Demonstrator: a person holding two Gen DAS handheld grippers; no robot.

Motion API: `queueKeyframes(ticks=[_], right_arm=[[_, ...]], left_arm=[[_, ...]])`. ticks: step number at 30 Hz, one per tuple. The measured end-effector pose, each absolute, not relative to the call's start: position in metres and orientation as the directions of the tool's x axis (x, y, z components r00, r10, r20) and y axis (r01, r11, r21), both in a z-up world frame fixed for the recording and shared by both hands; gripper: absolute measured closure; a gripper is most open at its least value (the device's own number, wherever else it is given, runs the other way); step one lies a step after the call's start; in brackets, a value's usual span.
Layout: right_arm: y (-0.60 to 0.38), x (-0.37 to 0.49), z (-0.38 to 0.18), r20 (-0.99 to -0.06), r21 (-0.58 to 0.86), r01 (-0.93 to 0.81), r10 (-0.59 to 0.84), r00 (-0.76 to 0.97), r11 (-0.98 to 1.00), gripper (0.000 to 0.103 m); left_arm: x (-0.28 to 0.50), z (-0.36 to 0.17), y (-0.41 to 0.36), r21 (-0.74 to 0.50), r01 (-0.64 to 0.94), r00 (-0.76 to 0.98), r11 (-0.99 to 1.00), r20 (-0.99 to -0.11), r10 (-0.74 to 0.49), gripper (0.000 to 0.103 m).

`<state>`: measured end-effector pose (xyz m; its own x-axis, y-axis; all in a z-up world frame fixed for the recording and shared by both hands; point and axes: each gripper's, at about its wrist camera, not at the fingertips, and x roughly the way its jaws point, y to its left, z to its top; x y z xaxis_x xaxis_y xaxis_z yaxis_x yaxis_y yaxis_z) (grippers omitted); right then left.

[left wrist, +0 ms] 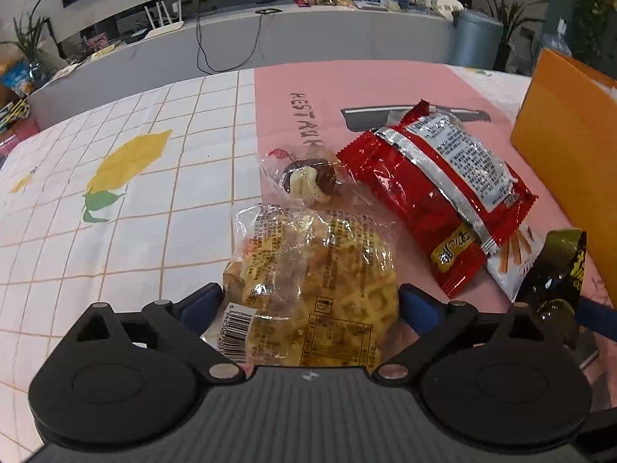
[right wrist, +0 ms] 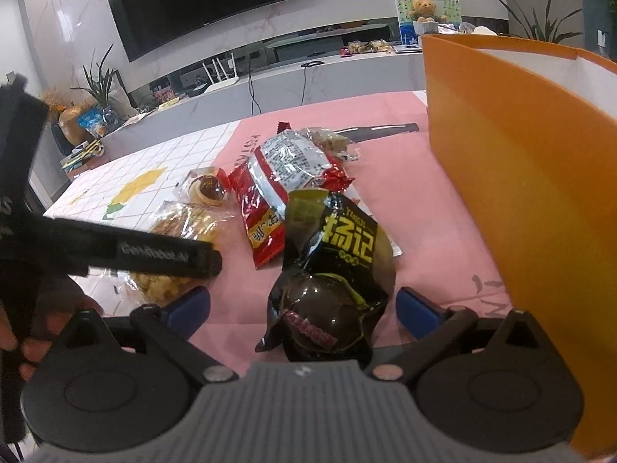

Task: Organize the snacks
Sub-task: 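Grasp the yellow cracker bag with the left tool while the right tool grasps the dark sausage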

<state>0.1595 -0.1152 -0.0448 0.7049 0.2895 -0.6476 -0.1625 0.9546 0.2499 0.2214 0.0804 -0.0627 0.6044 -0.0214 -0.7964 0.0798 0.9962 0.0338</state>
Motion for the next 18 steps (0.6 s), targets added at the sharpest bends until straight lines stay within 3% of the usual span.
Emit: queueKeyframes(ticks=[3, 4, 6, 13, 18], right_arm=[[-0.114, 0.158, -0.045, -0.643, 0.233, -0.163, 0.278, 0.713, 0.959, 0.008], [-0.111, 0.156, -0.044, -0.644, 0.197, -0.165, 0.254, 0.721, 0.967, 0.026], [-0.104, 0.154, -0.043, -0.654, 0.088, -0.182, 0.195, 0.731, 0.979, 0.039], [-0.104, 0.152, -0.042, -0.648, 0.065, -0.197, 0.191, 0.738, 0.978, 0.058], [-0.104, 0.15, -0.039, -0.644, 0.072, -0.208, 0.205, 0.737, 0.975, 0.059]], left_arm=[[0.222, -0.06, 0.086, -0.002, 0.062, 0.597, 0.998, -0.801, -0.038, 0.0], [0.222, -0.059, 0.086, 0.002, 0.054, 0.596, 0.999, -0.802, -0.03, 0.006], [0.22, -0.055, 0.087, -0.006, 0.048, 0.6, 0.999, -0.799, -0.034, 0.011], [0.213, -0.049, 0.089, -0.028, 0.051, 0.615, 0.998, -0.787, -0.053, 0.014], [0.207, -0.039, 0.099, -0.087, 0.008, 0.644, 0.996, -0.762, -0.072, 0.015]])
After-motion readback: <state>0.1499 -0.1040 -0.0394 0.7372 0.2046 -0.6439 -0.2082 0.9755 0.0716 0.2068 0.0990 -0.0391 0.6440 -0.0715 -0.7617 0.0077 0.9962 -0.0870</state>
